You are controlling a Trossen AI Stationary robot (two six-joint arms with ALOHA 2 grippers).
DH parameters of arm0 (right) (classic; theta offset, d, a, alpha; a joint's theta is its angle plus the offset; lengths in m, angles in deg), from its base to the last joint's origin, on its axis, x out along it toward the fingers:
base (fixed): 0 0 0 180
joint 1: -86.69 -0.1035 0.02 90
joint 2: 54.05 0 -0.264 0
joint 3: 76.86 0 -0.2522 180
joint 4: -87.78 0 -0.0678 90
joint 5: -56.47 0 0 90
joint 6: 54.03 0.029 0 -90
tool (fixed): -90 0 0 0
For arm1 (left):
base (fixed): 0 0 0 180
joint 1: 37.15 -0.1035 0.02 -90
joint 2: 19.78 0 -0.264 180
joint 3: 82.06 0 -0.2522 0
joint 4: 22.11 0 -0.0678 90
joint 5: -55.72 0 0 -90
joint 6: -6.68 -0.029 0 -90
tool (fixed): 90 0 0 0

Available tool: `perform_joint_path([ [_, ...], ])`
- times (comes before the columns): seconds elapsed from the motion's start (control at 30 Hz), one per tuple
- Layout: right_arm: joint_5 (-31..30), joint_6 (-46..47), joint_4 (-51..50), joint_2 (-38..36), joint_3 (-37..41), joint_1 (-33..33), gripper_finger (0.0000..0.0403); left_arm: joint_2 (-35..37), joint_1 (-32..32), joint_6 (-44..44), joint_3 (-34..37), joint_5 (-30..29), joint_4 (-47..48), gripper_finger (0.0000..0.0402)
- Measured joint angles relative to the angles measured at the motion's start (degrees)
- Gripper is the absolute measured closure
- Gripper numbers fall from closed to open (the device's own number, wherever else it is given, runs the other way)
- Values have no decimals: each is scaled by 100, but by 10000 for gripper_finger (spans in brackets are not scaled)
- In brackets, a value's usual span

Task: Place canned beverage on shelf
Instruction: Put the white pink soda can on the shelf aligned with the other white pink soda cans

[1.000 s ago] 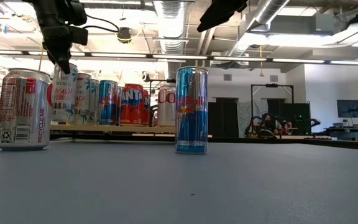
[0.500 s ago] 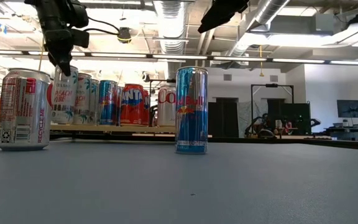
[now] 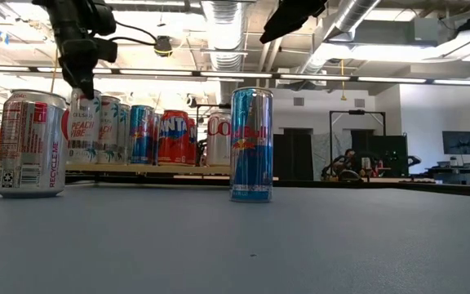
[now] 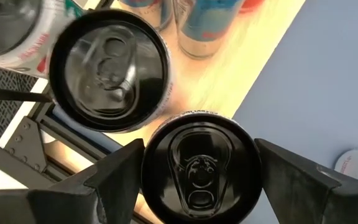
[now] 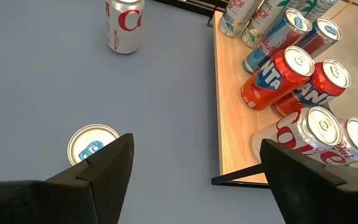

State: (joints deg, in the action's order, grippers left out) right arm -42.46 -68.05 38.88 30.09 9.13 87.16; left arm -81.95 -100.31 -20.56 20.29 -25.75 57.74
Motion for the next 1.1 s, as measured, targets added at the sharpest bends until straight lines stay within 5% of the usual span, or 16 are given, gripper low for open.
perform_joint_path([
  [0.83,-2,50,0,0,0,-2,70,-9,49,1344,-760,-95,148,118],
  [1.1,-2,52,0,0,0,-1,70,-68,401,1954,-762,-924,697,118],
])
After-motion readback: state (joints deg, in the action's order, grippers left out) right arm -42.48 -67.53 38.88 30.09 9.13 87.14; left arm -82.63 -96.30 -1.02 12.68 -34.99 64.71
